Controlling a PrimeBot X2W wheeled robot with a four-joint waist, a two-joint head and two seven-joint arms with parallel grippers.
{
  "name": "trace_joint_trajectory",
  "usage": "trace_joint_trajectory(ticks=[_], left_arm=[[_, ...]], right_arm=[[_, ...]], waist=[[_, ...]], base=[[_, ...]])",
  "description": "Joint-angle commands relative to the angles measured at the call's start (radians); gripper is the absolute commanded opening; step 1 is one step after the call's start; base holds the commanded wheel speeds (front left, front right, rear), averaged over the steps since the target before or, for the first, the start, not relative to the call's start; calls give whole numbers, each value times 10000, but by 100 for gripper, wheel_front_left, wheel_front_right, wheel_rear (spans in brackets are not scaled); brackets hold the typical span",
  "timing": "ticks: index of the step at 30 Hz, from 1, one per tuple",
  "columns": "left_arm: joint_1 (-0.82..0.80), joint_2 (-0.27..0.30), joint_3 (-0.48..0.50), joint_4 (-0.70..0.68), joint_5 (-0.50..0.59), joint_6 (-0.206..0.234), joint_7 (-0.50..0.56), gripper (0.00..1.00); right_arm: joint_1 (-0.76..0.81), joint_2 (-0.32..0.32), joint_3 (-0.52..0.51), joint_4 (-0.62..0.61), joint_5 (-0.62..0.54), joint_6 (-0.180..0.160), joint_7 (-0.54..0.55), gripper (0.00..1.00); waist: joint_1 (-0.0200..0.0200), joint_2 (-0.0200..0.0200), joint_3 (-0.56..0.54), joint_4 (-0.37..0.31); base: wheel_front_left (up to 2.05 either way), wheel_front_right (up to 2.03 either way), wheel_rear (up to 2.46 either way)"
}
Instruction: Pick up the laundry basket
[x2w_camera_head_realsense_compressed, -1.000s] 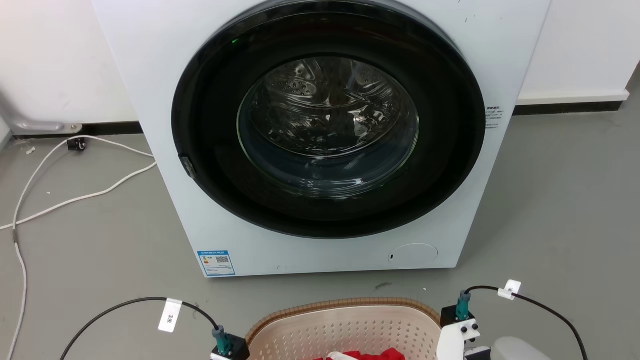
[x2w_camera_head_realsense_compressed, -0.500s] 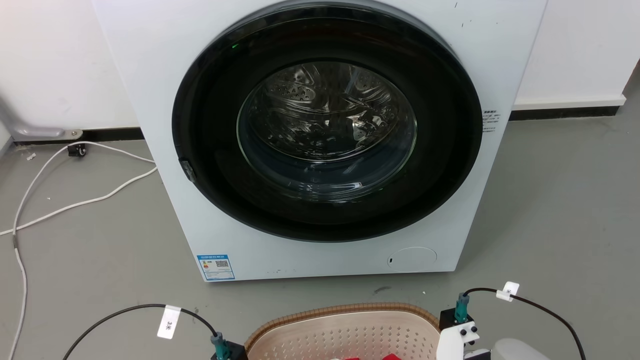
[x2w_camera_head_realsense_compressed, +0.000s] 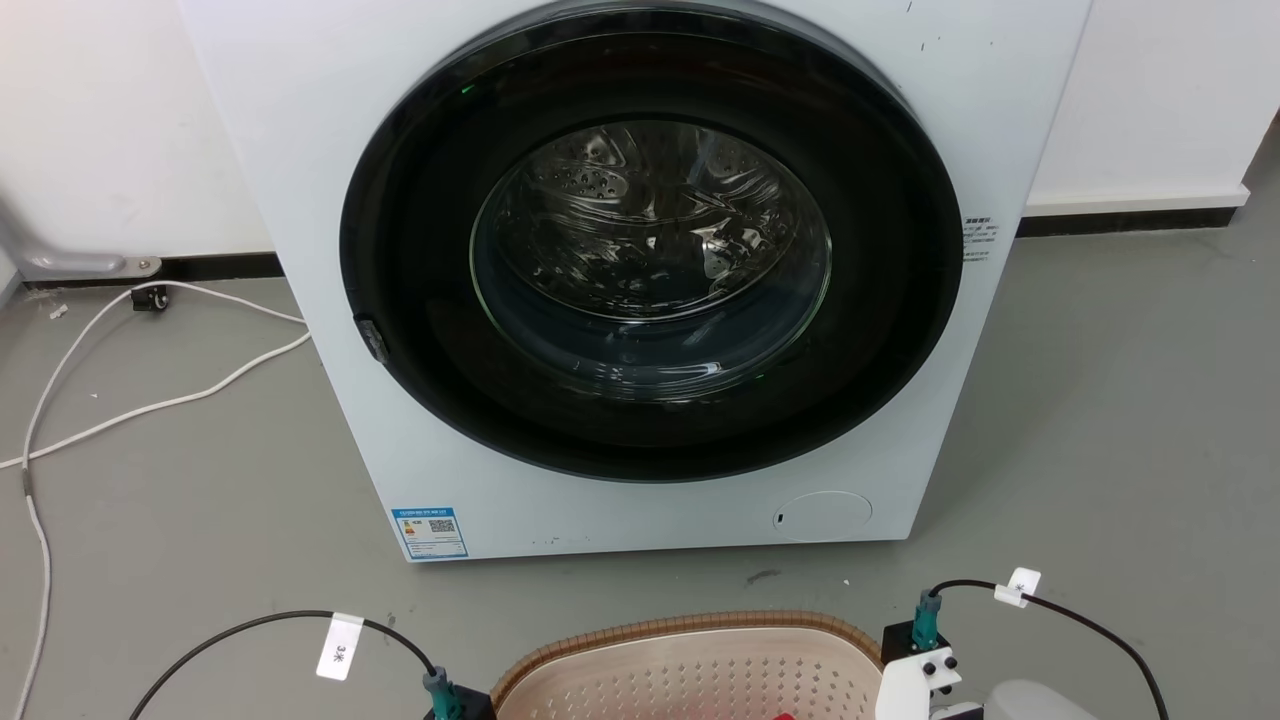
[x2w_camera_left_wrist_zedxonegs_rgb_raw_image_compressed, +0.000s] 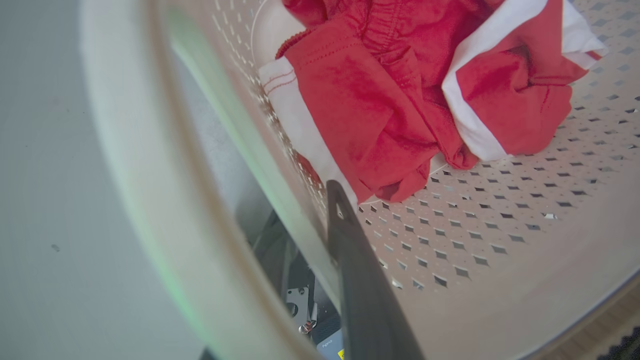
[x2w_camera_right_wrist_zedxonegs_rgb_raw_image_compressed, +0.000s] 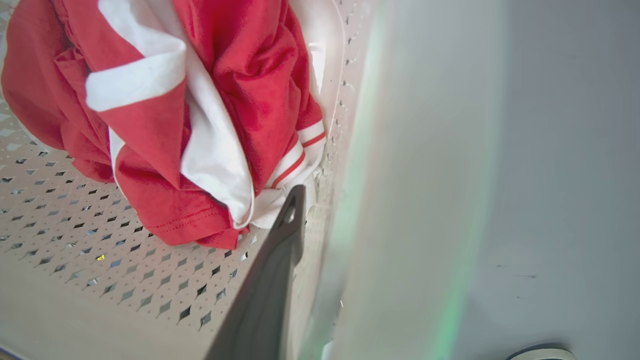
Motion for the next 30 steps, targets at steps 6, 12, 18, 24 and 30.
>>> trace_joint_trajectory(ticks=[6, 12, 18, 24, 30], left_arm=[[142, 250, -61, 75, 71, -124, 118, 0], [123, 245, -61, 86, 77, -124, 81, 0], [31, 266, -59, 134, 48, -124, 47, 0], [-256, 338, -39, 243, -68, -112, -201, 0], [-545, 430, -32, 248, 15, -109, -145, 0]], right_arm=[[-212, -276, 148, 88, -62, 35, -24, 0], [-249, -251, 189, 116, 0, 35, -60, 0], [-251, -225, 233, 170, 39, 35, -95, 0], [-291, -209, 266, 246, 100, 35, -102, 0], [-281, -212, 276, 358, 144, 34, -130, 0]], waist=[[0, 0, 19, -9], [0, 0, 39, -18], [0, 0, 77, -37], [0, 0, 104, -54], [0, 0, 85, -84]], base=[[0, 0, 0], [0, 0, 0], [0, 0, 0], [0, 0, 0], [0, 0, 0]])
